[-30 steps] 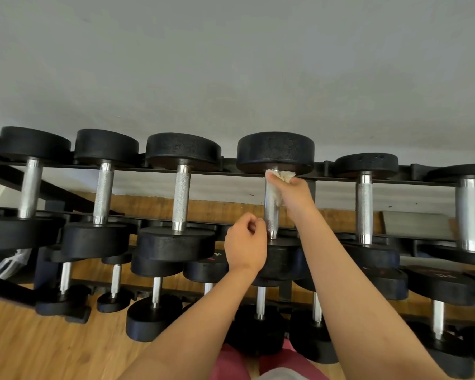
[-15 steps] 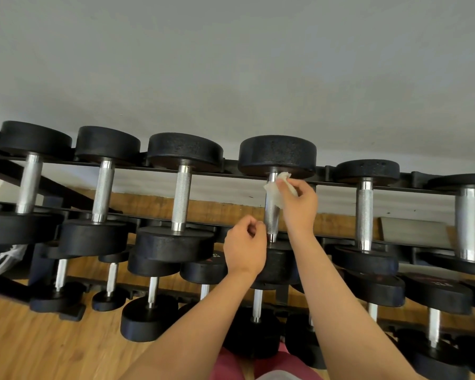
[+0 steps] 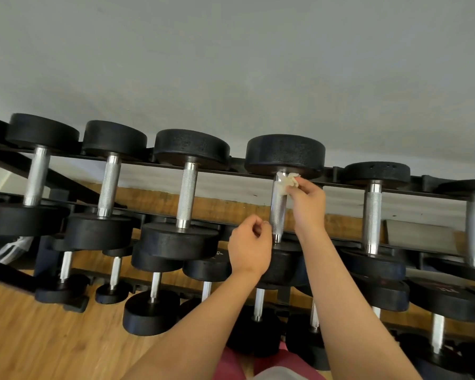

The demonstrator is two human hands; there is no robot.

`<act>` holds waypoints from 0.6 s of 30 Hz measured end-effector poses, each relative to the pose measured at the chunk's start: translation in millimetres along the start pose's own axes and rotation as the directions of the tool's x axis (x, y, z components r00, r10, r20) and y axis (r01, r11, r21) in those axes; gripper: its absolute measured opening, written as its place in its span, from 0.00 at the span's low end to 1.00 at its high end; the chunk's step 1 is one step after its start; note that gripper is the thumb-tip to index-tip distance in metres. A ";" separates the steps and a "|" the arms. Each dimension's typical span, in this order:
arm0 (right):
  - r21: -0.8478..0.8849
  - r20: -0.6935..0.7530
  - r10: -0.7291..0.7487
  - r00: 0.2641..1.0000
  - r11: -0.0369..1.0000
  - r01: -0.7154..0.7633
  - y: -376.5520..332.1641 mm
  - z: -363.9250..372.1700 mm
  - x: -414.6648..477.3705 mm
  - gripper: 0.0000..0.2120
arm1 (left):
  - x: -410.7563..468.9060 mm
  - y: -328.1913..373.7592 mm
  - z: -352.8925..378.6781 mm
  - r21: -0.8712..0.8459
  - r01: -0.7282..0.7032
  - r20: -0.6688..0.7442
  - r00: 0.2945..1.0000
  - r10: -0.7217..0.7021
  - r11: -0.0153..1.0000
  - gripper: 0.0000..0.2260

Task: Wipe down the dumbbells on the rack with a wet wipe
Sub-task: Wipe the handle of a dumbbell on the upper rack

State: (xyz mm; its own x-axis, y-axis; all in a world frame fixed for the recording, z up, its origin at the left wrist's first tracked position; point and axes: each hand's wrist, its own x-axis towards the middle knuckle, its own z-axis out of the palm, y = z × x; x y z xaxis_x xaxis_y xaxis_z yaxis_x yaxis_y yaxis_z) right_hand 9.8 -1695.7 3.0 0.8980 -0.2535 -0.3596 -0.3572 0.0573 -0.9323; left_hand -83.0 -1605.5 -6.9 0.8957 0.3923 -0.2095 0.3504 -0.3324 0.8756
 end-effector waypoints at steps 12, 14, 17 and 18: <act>0.021 0.029 0.134 0.991 0.991 -0.135 -4.4 -0.6 15.4 0.03 | 0.5 0.4 -0.4 0.013 0.008 0.008 1.000 -0.008 1.000 0.11; 0.041 0.036 0.193 0.981 0.980 -0.194 -3.8 1.6 19.1 0.08 | 0.0 0.9 -0.7 0.006 0.011 0.013 1.000 -0.012 1.000 0.11; 0.041 0.085 0.277 0.957 0.959 -0.281 -4.1 1.9 23.1 0.18 | 0.4 0.7 -1.0 0.004 0.011 0.013 1.000 -0.011 1.000 0.11; 0.048 0.110 0.296 0.949 0.952 -0.303 -5.0 1.1 23.6 0.20 | 0.5 0.5 -1.1 0.005 0.011 0.011 1.000 -0.011 1.000 0.11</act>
State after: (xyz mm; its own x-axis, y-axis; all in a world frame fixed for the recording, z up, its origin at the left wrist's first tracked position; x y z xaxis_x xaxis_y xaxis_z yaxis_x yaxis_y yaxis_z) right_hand 33.0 -1700.9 -0.8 0.7745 -0.1173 -0.6217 -0.5996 0.1773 -0.7804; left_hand -82.7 -1604.5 -6.1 0.8949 0.3861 -0.2239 0.3615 -0.3328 0.8710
